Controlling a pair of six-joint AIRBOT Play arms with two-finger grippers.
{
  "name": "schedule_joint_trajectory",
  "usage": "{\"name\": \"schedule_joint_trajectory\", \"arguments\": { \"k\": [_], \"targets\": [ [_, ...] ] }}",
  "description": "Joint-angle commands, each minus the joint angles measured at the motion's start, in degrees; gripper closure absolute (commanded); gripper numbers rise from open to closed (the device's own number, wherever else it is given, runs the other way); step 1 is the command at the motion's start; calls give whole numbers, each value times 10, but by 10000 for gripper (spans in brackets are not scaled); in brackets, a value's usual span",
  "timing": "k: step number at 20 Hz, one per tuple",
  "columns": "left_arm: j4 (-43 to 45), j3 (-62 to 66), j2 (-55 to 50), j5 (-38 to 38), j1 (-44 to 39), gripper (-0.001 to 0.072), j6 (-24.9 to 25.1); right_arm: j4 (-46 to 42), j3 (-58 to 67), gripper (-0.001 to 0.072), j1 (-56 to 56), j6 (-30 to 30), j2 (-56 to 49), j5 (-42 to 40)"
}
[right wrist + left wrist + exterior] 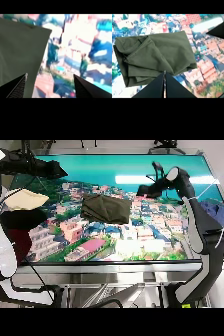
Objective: Fold the shirts.
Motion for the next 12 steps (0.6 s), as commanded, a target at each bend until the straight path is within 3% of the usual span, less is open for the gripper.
{"name": "schedule_joint_trajectory", "arguments": {
  "k": [1, 12],
  "targets": [
    [2, 10, 0, -7, 0, 696, -5, 111, -30, 57, -16, -13, -49, 20],
    [2, 10, 0, -9, 0, 696, -5, 254, -30, 72, 71, -50, -106, -53]
  ]
}}
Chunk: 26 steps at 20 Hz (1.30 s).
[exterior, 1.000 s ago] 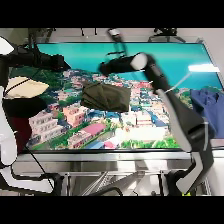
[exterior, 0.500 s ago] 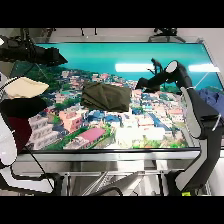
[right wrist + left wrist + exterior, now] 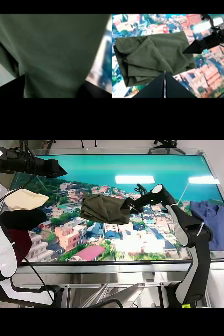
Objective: Fold the shirts.
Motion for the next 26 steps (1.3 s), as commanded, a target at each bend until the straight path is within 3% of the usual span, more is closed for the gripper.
{"name": "schedule_joint_trajectory", "arguments": {
  "k": [1, 2, 3, 4, 5, 6, 9, 13, 17, 20, 22, 26],
  "targets": [
    [0, 1, 0, -3, 0, 696, 0, 44, 0, 76, 24, -14, -6, -36],
    [0, 1, 0, -6, 0, 696, 0, 45, 0, 248, 26, -19, -6, -38],
    [0, 1, 0, -10, 0, 696, 0, 63, 0, 529, 25, -45, -5, -35],
    [1, 1, 0, -16, 0, 695, 0, 90, 1, 621, 24, -64, -3, -31],
    [1, 1, 0, -21, 0, 696, 0, 113, 4, 626, 22, -80, 2, -27],
    [1, 1, 0, -25, 0, 696, 0, 121, 11, 686, 19, -91, 12, -25],
    [0, 1, 0, -30, 0, 696, 0, 94, 53, 687, -8, -91, 68, -12],
    [0, 1, 0, -30, 0, 696, -6, -20, 155, 688, -90, -53, 179, -9],
    [0, 1, 0, -30, 0, 696, -13, -24, 179, 687, -259, -14, 247, -9],
    [0, 1, 0, -30, -3, 696, -15, -21, 179, 688, -395, -2, 229, -50],
    [0, 1, 0, -30, -4, 696, -19, 23, 179, 688, -476, -2, 202, -94],
    [0, 1, 0, -30, -4, 696, -20, 234, 179, 687, -591, -49, 152, -90]
  ]
}}
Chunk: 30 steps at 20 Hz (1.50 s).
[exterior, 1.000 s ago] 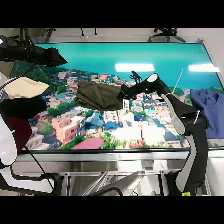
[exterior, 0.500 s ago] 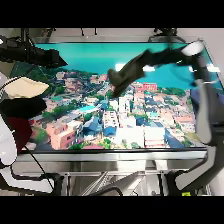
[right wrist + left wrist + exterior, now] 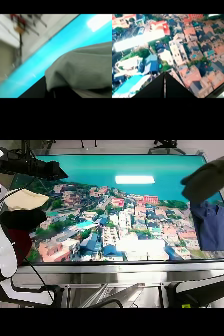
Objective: Fold the shirts.
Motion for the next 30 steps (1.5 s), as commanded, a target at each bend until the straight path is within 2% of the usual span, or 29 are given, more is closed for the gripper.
{"name": "schedule_joint_trajectory", "arguments": {
  "k": [1, 4, 6, 8, 11, 13, 14, 17, 21, 23, 30],
  "targets": [
    [0, 1, 0, 1, 0, 696, -1, 152, 1, 687, -95, -53, -34, 2],
    [0, 1, 0, 2, 0, 696, -1, 149, 1, 687, -111, -67, -47, 6],
    [0, 1, 0, 1, 0, 696, -1, 182, 1, 687, -113, -77, -63, 6],
    [0, 1, 0, 2, 0, 696, -1, 284, 1, 687, -111, -166, -81, 4],
    [0, 1, 0, 2, 0, 696, -1, 409, 2, 687, -109, -292, -90, -47],
    [0, 1, 0, 2, 0, 696, -1, 401, 2, 687, -111, -351, -90, -40],
    [0, 1, 0, 2, 0, 696, -1, 346, 2, 687, -114, -345, -90, -24],
    [0, 1, 0, 1, -6, 696, -1, 129, -3, 687, -118, -242, -90, 66],
    [0, 1, 0, 2, -14, 696, -1, 49, -11, 688, -136, -61, -88, 239],
    [0, 1, 0, 2, -19, 696, 0, 13, -11, 688, -152, 10, -72, 296],
    [0, 1, 0, 0, -19, 696, 11, -195, -12, 688, -206, 144, -7, 428]
  ]
}}
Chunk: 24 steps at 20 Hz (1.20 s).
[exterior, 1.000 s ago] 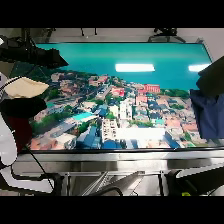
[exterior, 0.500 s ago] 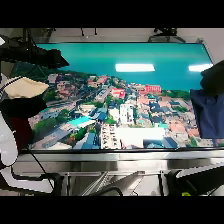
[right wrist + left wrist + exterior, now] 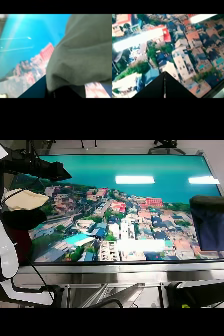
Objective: Fold the shirts.
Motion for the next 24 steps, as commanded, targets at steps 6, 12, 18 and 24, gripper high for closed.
{"name": "schedule_joint_trajectory", "arguments": {
  "k": [6, 12, 18, 24],
  "targets": [
    [0, 1, 0, -3, -1, 696, 5, -263, -43, 687, -18, 96, 25, 97],
    [0, 1, 0, -11, 0, 696, 5, -337, -97, 335, -20, 96, 24, 97],
    [0, 1, 0, -11, 0, 696, 5, -337, -101, 157, -20, 96, 20, 97],
    [-1, 1, 0, -19, 0, 696, 5, -135, -101, 687, -12, 68, 22, 63]
  ]
}}
